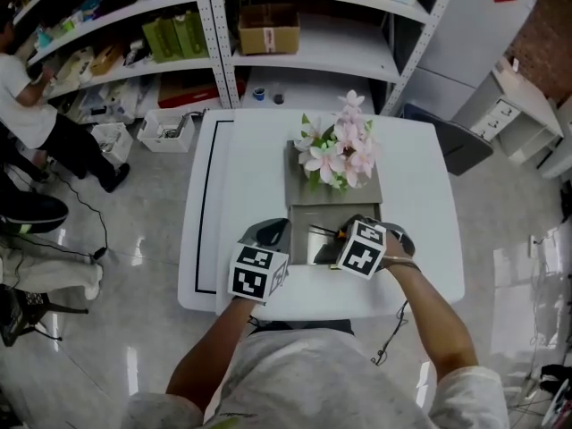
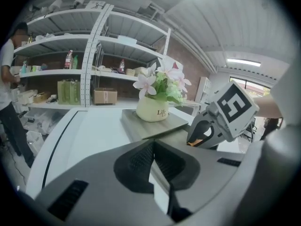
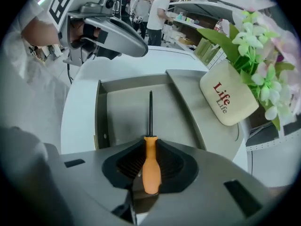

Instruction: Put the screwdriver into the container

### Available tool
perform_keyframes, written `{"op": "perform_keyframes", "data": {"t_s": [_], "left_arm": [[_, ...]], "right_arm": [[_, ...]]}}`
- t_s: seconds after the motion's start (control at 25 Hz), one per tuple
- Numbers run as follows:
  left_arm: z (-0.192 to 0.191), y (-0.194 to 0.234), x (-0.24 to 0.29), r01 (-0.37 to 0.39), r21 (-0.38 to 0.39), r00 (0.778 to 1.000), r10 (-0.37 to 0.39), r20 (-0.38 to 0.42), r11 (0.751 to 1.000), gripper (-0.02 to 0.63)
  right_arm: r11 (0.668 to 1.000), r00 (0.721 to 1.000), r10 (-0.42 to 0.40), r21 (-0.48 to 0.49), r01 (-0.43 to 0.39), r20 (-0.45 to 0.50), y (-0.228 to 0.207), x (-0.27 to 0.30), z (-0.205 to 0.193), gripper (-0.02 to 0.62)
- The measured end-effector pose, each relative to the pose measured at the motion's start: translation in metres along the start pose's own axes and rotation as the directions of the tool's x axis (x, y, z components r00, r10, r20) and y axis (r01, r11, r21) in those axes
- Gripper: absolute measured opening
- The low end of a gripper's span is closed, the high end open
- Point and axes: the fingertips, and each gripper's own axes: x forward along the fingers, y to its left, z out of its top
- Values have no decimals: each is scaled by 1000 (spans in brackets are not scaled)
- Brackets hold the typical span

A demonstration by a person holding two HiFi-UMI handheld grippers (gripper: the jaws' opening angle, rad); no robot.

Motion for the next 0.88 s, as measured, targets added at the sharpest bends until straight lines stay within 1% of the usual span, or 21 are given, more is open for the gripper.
{"op": "perform_keyframes", "data": {"t_s": [0.16,0.28,0.52,0.88], "left_arm": [[-3,4,-6,6,7,1000,-6,-1,1000,3],[-4,7,-10,11,9,1000,-11,0,1000,3],[-5,11,-14,20,17,1000,-20,1,1000,3],[-4,9,-22,21,24,1000,-21,1,999,3]], "right_arm": [[1000,999,-5,-13,4,-50,-1,6,-4,74],[1000,998,0,-10,-1,-70,-2,8,-4,75],[999,995,14,-35,-17,-103,-1,12,-4,77],[999,996,21,-27,-23,-82,0,9,-4,83]]}}
